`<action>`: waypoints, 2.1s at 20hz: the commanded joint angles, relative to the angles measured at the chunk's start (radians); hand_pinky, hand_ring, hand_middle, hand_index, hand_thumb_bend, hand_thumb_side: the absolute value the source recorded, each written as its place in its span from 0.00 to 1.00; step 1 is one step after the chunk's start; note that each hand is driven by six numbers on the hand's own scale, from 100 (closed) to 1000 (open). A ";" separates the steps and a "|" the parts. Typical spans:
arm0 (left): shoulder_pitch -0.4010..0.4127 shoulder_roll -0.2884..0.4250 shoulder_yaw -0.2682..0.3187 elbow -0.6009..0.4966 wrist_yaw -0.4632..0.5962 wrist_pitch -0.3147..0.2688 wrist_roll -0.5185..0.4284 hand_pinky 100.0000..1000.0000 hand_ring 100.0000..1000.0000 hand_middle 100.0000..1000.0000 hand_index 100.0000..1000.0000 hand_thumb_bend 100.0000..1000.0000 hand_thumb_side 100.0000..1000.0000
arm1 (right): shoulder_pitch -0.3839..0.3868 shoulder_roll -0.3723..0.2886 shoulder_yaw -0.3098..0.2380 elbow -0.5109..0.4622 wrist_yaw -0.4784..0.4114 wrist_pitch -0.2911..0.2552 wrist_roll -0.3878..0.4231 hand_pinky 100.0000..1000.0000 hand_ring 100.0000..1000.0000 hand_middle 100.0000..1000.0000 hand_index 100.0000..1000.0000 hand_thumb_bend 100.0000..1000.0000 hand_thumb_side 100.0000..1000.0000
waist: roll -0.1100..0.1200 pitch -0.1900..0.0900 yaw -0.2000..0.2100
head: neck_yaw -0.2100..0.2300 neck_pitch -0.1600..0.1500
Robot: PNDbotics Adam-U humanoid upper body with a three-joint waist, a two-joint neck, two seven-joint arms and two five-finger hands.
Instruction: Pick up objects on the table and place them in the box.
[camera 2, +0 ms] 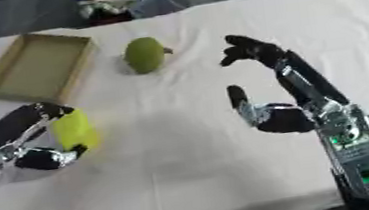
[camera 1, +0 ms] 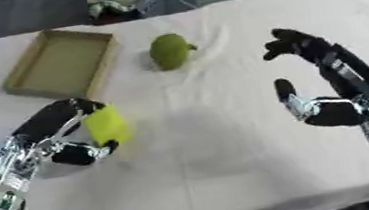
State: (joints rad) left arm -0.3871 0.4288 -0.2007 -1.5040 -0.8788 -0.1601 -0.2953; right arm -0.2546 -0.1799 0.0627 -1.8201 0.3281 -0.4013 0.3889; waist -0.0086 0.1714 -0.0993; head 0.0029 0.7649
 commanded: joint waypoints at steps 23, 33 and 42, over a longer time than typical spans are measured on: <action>-0.328 0.087 0.238 0.409 0.049 0.256 0.241 0.68 0.77 0.52 0.83 0.09 0.41 | -0.005 -0.010 0.008 -0.001 -0.002 -0.003 0.005 0.86 0.86 0.67 0.97 0.00 0.28 | -0.010 -0.023 -0.019 | 0.007 0.005; -0.407 0.084 0.268 0.716 0.076 0.292 0.404 0.68 0.81 0.63 0.84 0.14 0.55 | -0.007 -0.008 0.013 0.001 -0.010 -0.005 0.011 0.86 0.86 0.67 0.97 0.00 0.27 | -0.014 -0.018 -0.041 | 0.017 0.005; -0.386 0.084 0.263 0.744 0.114 0.267 0.492 0.73 0.90 0.81 0.90 0.33 0.67 | -0.007 -0.007 0.011 0.001 -0.011 -0.006 0.013 0.86 0.86 0.67 0.97 0.00 0.27 | -0.014 -0.016 -0.043 | 0.017 0.005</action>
State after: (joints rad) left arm -0.7582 0.4897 0.0577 -0.7358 -0.7752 0.1122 0.1841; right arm -0.2535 -0.1798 0.0751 -1.8106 0.3231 -0.4050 0.3997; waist -0.0255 0.1676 -0.1422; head 0.0177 0.7650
